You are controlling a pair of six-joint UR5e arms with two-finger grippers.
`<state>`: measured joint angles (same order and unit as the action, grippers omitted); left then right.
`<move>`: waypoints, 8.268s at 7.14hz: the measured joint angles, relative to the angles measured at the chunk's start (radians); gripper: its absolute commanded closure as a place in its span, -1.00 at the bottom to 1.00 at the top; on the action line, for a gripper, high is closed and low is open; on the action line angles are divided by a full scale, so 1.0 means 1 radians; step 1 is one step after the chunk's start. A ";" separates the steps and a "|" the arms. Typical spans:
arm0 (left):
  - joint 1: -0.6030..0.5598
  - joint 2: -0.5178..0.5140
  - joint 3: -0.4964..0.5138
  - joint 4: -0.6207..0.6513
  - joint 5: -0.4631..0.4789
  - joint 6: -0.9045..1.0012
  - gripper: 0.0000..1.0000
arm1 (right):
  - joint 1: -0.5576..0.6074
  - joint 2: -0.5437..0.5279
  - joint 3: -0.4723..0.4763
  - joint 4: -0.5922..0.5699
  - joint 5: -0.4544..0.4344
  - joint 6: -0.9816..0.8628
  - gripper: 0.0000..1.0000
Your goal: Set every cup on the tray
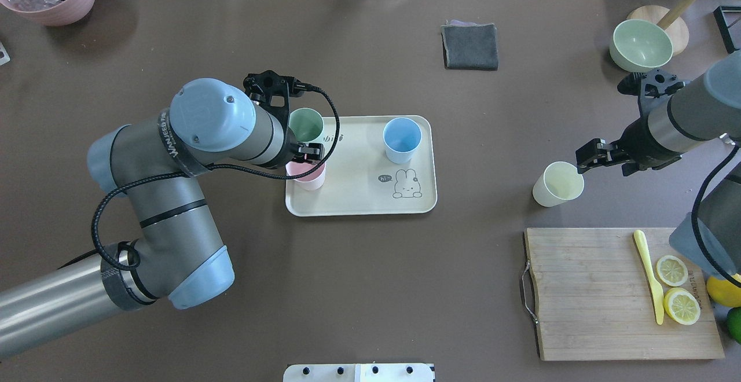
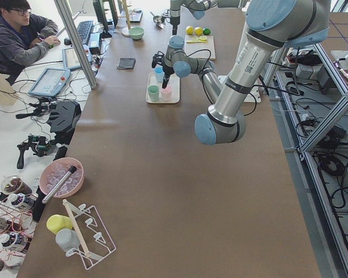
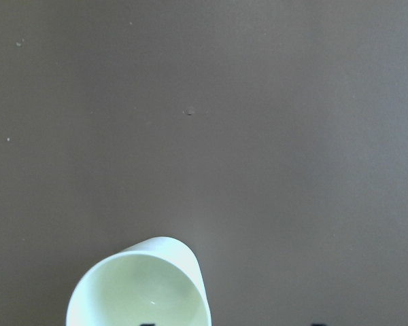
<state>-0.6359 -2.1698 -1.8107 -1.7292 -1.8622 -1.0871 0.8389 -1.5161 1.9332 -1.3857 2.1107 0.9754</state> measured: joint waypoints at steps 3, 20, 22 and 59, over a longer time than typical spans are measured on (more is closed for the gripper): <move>-0.122 0.012 -0.022 0.003 -0.124 0.049 -0.97 | -0.064 0.011 -0.031 0.002 -0.056 0.054 1.00; -0.435 0.245 0.030 0.002 -0.317 0.570 -0.97 | -0.197 0.532 -0.166 -0.173 -0.139 0.372 -1.00; -0.523 0.337 0.027 0.001 -0.406 0.698 -0.97 | -0.073 0.495 -0.134 -0.211 -0.050 0.210 -1.00; -0.952 0.671 0.042 0.361 -0.479 1.276 -0.97 | 0.666 -0.161 -0.201 -0.279 0.118 -1.039 -1.00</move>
<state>-1.5877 -1.4992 -1.7687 -1.3683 -2.3409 0.1887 1.5048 -1.6770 1.7320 -1.6649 2.2289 -0.0639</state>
